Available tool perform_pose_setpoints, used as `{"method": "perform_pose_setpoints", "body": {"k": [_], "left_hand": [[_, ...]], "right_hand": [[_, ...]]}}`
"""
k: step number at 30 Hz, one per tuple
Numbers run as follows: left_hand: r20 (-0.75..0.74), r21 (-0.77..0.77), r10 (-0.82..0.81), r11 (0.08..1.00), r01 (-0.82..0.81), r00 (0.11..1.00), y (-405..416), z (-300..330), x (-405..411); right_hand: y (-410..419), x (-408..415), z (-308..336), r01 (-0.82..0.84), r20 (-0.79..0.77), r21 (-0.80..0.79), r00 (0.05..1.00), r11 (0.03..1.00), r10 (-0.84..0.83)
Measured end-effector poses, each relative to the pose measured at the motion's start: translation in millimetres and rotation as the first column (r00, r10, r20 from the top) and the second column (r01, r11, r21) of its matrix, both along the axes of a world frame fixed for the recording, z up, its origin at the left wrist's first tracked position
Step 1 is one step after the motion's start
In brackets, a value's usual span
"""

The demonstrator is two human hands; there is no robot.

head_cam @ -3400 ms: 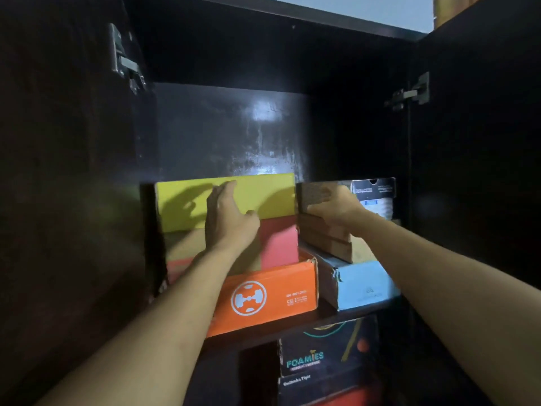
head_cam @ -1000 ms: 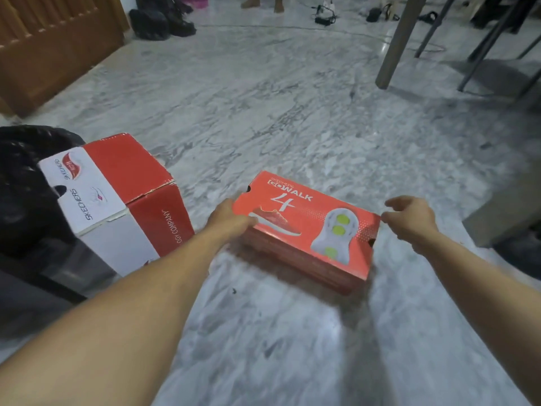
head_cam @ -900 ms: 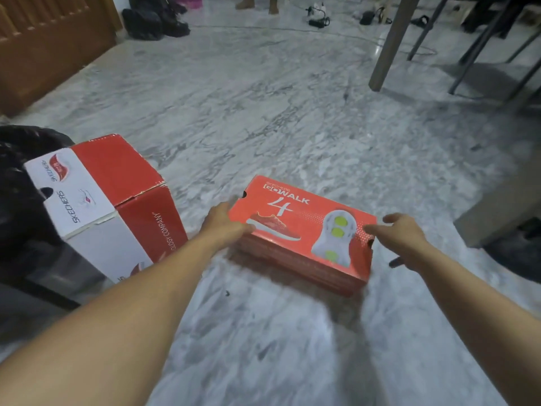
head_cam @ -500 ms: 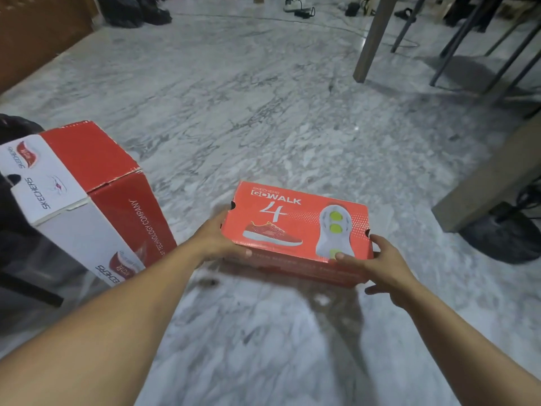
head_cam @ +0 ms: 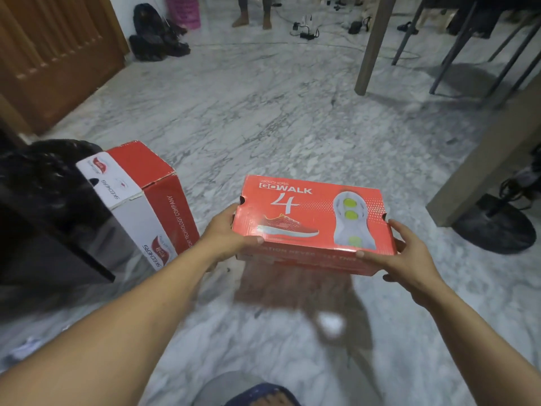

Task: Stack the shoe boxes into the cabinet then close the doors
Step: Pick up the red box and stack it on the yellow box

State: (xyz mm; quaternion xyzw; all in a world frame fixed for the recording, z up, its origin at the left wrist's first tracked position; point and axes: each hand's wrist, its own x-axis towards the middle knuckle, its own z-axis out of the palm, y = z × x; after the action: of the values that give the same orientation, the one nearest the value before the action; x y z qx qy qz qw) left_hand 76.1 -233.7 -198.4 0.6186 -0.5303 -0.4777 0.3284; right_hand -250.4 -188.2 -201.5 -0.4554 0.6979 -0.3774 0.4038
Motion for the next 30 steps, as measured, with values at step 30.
{"method": "perform_pose_setpoints", "body": {"k": [30], "left_hand": [[0.152, -0.387, 0.508, 0.82, -0.422, 0.848, 325, 337, 119]], "right_hand": [[158, 140, 315, -0.443, -0.04, -0.389, 0.884, 0.808, 0.466]]}}
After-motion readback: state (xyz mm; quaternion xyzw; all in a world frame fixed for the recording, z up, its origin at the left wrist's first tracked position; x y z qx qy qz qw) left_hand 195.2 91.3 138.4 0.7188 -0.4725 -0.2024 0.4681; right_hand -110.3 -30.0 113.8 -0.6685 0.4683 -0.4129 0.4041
